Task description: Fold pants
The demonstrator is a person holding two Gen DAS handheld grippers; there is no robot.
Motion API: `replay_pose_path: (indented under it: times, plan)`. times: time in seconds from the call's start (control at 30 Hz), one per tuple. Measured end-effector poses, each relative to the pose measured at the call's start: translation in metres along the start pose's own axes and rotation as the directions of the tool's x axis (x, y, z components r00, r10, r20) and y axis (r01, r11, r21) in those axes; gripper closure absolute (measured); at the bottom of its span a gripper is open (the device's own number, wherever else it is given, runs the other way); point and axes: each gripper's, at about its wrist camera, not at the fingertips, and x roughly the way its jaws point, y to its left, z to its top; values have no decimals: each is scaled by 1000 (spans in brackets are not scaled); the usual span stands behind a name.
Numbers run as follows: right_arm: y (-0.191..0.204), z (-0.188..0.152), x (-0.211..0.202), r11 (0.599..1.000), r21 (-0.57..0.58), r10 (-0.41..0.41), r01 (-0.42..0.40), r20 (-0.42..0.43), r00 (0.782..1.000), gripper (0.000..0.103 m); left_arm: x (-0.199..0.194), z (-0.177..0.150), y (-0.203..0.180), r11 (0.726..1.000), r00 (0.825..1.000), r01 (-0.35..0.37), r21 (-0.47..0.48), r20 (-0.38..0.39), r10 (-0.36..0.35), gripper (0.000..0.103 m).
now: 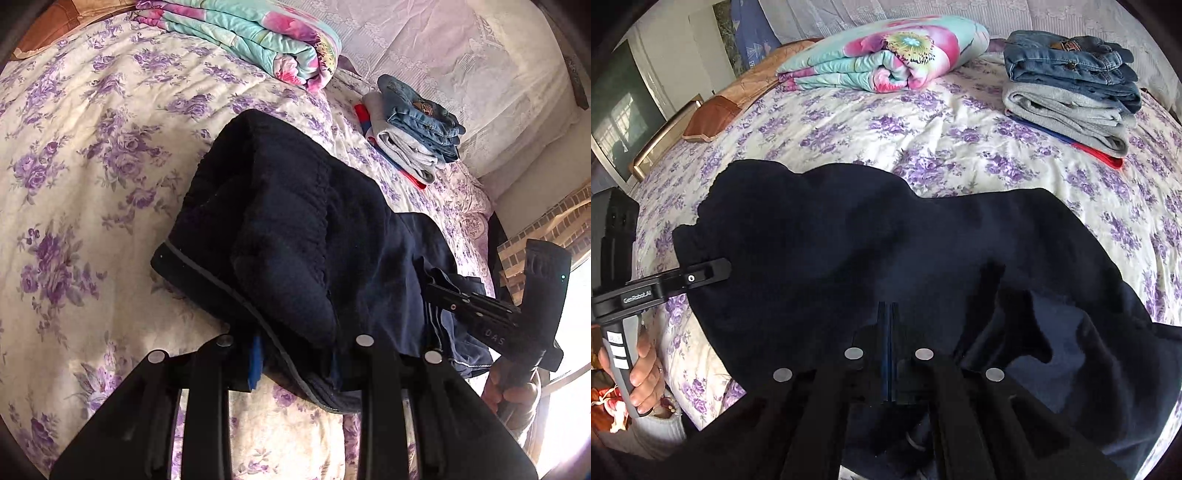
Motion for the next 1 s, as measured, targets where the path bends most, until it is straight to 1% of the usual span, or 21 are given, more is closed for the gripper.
replay_pose_path:
  times: [0.1,0.2,0.27,0.33,0.4,0.43,0.47,0.5,0.57,0.63,0.7,0.77,0.83,0.9,0.97,1.0]
  plan:
    - [-2,1,11,1000,13,-3,3,-33,999,102,-1,1,0,1000,1000,7,0,-4,-7,78]
    - [-8,-1,37,999,38,11,-8,-92,996,103,-2,1,-4,1000,1000,-2,8,2,2,78]
    - [-10,-2,42,998,48,31,-28,-59,998,103,-4,2,-6,1000,1000,-12,14,8,12,78]
    - [-13,-1,41,997,70,49,-45,-62,997,103,-5,2,-9,1000,1000,-22,19,12,22,78]
    - [-18,-2,32,991,104,89,-83,-54,995,102,-9,3,-15,999,1000,-24,27,19,24,79]
    - [-23,-3,22,985,129,118,-113,-29,993,102,-13,4,-20,999,999,-30,42,26,29,79]
    - [-27,-5,5,980,142,138,-139,21,990,102,-16,5,-27,997,999,-39,60,33,37,79]
    - [-31,-9,-14,977,146,141,-153,84,986,100,-20,6,-34,996,998,-48,78,40,45,79]
    - [-44,-25,-58,976,165,107,-145,219,970,99,-27,7,-53,990,996,-67,121,58,61,79]
    - [-62,-47,-92,969,207,66,-135,310,948,98,-33,9,-78,980,994,-92,175,81,79,79]
    - [-86,-74,-115,951,270,46,-153,365,930,98,-36,9,-107,966,990,-115,233,101,93,79]
    - [-110,-102,-130,926,338,26,-170,393,919,93,-37,8,-140,947,989,-126,296,115,96,80]
    - [-133,-136,-143,897,398,7,-195,426,905,87,-32,4,-178,916,986,-151,371,129,111,81]
    - [-152,-170,-154,869,443,-11,-221,462,887,86,-23,-2,-217,885,985,-161,436,122,119,82]
    - [-170,-200,-164,840,487,-38,-239,492,870,80,-8,-14,-259,846,988,-153,512,103,116,82]
    - [-179,-212,-166,827,508,-56,-241,500,864,77,2,-23,-282,820,990,-142,554,87,112,82]
